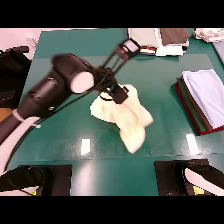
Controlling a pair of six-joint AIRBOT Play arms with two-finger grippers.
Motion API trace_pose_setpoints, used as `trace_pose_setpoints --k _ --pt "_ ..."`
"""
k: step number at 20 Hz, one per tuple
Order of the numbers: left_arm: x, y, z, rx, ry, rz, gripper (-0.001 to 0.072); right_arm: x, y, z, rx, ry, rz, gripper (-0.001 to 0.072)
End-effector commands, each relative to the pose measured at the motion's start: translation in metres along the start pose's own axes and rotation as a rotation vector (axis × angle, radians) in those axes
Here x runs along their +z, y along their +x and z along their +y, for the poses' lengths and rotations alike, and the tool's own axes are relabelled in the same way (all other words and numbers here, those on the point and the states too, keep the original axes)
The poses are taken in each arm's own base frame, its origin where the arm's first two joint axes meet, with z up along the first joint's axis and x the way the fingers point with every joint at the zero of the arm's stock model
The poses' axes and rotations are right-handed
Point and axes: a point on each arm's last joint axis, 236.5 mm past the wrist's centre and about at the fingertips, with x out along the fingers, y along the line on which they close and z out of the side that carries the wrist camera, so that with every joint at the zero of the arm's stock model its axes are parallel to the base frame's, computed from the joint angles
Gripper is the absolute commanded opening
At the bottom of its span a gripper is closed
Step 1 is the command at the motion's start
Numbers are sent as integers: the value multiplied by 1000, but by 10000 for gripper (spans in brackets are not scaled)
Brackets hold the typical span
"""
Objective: Fold the shirts.
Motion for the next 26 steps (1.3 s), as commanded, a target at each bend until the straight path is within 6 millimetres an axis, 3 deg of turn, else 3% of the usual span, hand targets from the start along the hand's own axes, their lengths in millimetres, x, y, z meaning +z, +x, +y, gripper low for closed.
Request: trace_pose_setpoints --k 1,5,7,8,11,16,20,21,23,26 --pt "8 20 29 55 -13 -37 606 -5 1 0 3 1 24 18" --pt "-23 17 140 146 -334 -16 606 -6 1 0 3 1 25 17" --pt "-45 29 175 99 -513 -3 606 -7 3 -1 3 4 31 18" --pt "-55 40 182 63 -567 11 606 -8 5 -2 3 6 37 18" --pt "-91 86 175 -53 -646 115 606 -21 14 -6 9 18 93 18" --pt "-151 158 139 -138 -664 312 606 -38 29 -12 19 35 165 17" --pt "-158 177 114 -180 -621 345 604 -43 38 -9 35 35 183 18" --pt "-153 176 115 -181 -605 332 534 -43 38 -9 35 34 184 18" --pt "-146 168 127 -173 -603 321 20 -46 37 -10 32 36 196 17" --pt "-124 138 161 -156 -613 278 24 -77 34 -27 6 83 290 17"
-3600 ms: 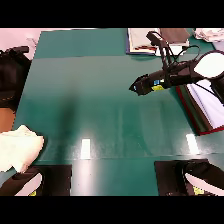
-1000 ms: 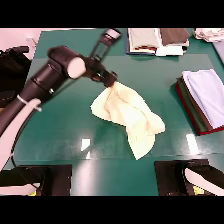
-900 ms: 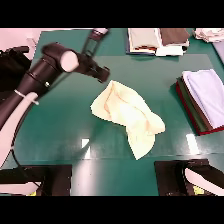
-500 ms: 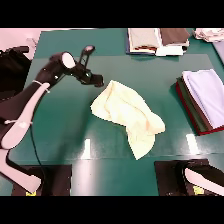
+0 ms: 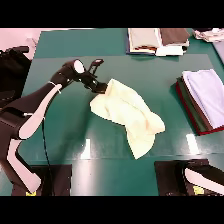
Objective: Fold the shirts.
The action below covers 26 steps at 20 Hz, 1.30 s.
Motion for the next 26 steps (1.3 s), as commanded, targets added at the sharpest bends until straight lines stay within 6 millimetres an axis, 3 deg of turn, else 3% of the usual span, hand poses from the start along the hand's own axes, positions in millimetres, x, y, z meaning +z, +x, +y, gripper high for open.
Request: trace_pose_setpoints --k 1,3,5,6,7,8,10,12,18,22,23,24,25,26 --pt "28 -45 12 4 4 -60 24 -42 8 -22 -26 72 115 18" --pt "50 -85 22 23 -1 -151 24 -97 20 -46 -50 176 232 18" --pt "59 -115 28 41 -3 -207 24 -167 36 -72 -77 312 356 21" --pt "60 -125 32 53 -2 -221 24 -205 45 -83 -88 387 415 110" --pt "60 -129 34 66 5 -224 24 -238 54 -91 -99 450 461 343" --pt "59 -130 35 71 9 -220 25 -272 65 -98 -110 511 504 482" --pt "55 -129 35 72 10 -204 25 -325 85 -104 -116 617 568 486" --pt "55 -129 35 72 10 -204 25 -353 107 -105 -86 707 591 486" --pt "54 -129 35 73 11 -200 25 -346 165 -125 -12 825 529 484" --pt "54 -129 37 79 12 -199 25 -329 196 -115 23 743 552 474" --pt "54 -129 37 83 13 -198 25 -324 204 -111 33 718 552 442" --pt "54 -129 37 83 13 -198 24 -318 212 -107 46 685 551 323" --pt "54 -129 37 84 14 -198 24 -313 218 -103 61 650 548 133" --pt "54 -131 38 87 16 -201 24 -305 222 -100 69 611 541 32"
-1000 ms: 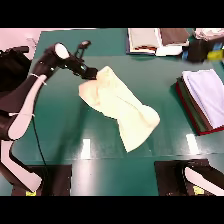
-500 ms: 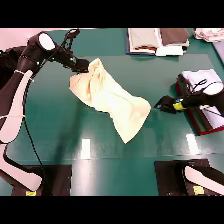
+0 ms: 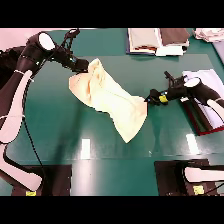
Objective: Fold the shirts.
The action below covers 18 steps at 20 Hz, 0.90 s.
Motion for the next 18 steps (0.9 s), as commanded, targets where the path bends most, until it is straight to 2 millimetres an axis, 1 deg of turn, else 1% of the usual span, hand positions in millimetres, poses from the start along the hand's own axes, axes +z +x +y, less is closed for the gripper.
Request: trace_pose_setpoints --k 1,2,3,4,5,6,7,9,10,11,12,13,14,15,16,17,18 --pt "3 -6 1 12 8 -10 24 19 8 23 -13 -132 -12 17" --pt "5 -14 3 33 15 -23 24 25 -1 30 -37 -190 -28 17" --pt "11 -29 4 63 34 -51 24 33 -15 38 -63 -251 -56 17" --pt "20 -50 6 107 63 -94 24 43 -38 49 -92 -321 -99 17" --pt "31 -78 7 155 96 -147 24 56 -67 63 -123 -390 -163 17" --pt "42 -112 6 209 132 -215 24 67 -100 79 -142 -448 -233 17" --pt "51 -151 1 257 165 -293 24 76 -139 99 -158 -501 -320 17" --pt "58 -231 -15 327 214 -439 24 81 -214 139 -168 -585 -490 17" --pt "56 -267 -27 337 230 -504 24 78 -254 160 -169 -622 -586 17" --pt "51 -304 -42 341 245 -573 24 71 -291 180 -171 -660 -676 17" --pt "44 -336 -55 343 258 -635 24 61 -322 197 -173 -692 -746 17" --pt "34 -370 -68 345 271 -698 24 48 -348 211 -178 -722 -803 17" --pt "24 -399 -79 346 283 -754 24 34 -373 223 -186 -749 -859 17" --pt "13 -425 -90 348 294 -809 24 21 -395 232 -195 -769 -904 17" --pt "1 -451 -100 349 305 -862 24 9 -411 238 -207 -780 -938 17" --pt "-11 -471 -109 349 314 -905 24 -3 -425 241 -219 -781 -969 17" --pt "-21 -489 -115 350 322 -942 24 -10 -435 242 -234 -776 -990 17"
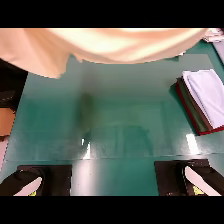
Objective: Fold the shirts.
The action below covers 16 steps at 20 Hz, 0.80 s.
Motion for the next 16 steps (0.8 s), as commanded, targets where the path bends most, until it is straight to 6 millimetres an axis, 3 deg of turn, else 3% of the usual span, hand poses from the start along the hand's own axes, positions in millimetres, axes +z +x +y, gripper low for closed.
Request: trace_pose_setpoints --k 1,4,6,9,13,14,16 --pt "33 -87 0 32 22 -164 24 26 -63 8 -78 -42 -89 17" --pt "23 -97 -3 26 38 -126 23 13 -68 -4 -117 12 -43 17" --pt "-16 -68 -7 -6 37 35 24 -9 -51 -13 -107 76 39 17" --pt "-108 0 -25 -99 0 352 24 -70 -3 -31 -60 184 247 17" --pt "-278 83 -71 -311 -42 773 25 -196 77 -28 64 332 621 17" --pt "-318 101 -74 -325 -38 831 25 -229 97 -27 84 368 699 17" --pt "-371 139 -65 -294 9 872 25 -274 134 -30 88 419 773 17"
